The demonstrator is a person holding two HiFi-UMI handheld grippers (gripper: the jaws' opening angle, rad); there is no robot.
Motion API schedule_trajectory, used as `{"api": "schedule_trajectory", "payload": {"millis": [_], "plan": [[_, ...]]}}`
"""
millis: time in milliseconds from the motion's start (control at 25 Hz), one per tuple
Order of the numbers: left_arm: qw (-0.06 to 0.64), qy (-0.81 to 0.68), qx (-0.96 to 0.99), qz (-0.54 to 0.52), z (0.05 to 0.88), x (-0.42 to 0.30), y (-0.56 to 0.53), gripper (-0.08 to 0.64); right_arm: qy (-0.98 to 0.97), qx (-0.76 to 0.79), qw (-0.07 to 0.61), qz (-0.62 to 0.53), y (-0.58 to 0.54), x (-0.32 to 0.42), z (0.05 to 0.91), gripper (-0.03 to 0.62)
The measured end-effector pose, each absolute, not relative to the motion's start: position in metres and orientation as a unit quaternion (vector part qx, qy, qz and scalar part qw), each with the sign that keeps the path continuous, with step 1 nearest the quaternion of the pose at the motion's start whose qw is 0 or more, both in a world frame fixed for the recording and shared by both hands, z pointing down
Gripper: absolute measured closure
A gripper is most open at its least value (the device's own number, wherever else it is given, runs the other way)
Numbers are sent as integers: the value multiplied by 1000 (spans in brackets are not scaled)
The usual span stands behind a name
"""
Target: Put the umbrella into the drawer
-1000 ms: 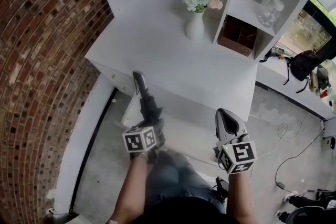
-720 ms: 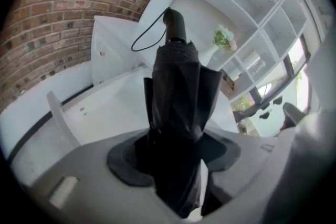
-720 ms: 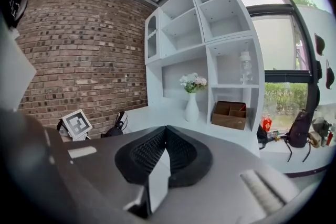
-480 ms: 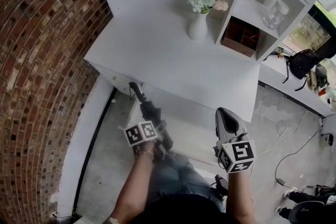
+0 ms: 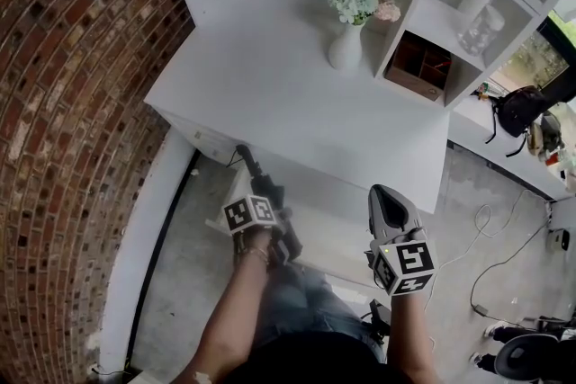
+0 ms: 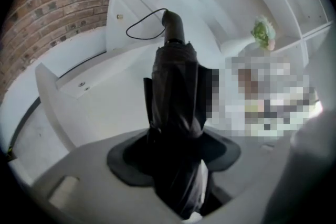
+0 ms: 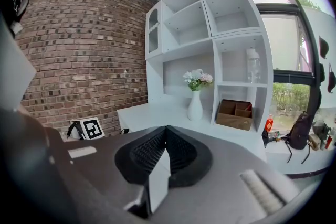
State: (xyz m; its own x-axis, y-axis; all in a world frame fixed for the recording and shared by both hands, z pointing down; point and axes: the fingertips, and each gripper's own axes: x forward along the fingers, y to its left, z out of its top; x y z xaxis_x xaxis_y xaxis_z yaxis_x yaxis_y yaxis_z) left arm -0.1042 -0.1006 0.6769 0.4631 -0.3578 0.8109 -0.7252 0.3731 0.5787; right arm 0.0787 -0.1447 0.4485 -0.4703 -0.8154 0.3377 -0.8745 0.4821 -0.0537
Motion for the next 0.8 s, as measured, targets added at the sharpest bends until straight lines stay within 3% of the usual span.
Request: {"api": "schedule_trajectory", "payload": {"millis": [800], "plan": [[732,-482,472,101,694,-75,-126,314,-838,508,158,118,-166,93,460,592]]}}
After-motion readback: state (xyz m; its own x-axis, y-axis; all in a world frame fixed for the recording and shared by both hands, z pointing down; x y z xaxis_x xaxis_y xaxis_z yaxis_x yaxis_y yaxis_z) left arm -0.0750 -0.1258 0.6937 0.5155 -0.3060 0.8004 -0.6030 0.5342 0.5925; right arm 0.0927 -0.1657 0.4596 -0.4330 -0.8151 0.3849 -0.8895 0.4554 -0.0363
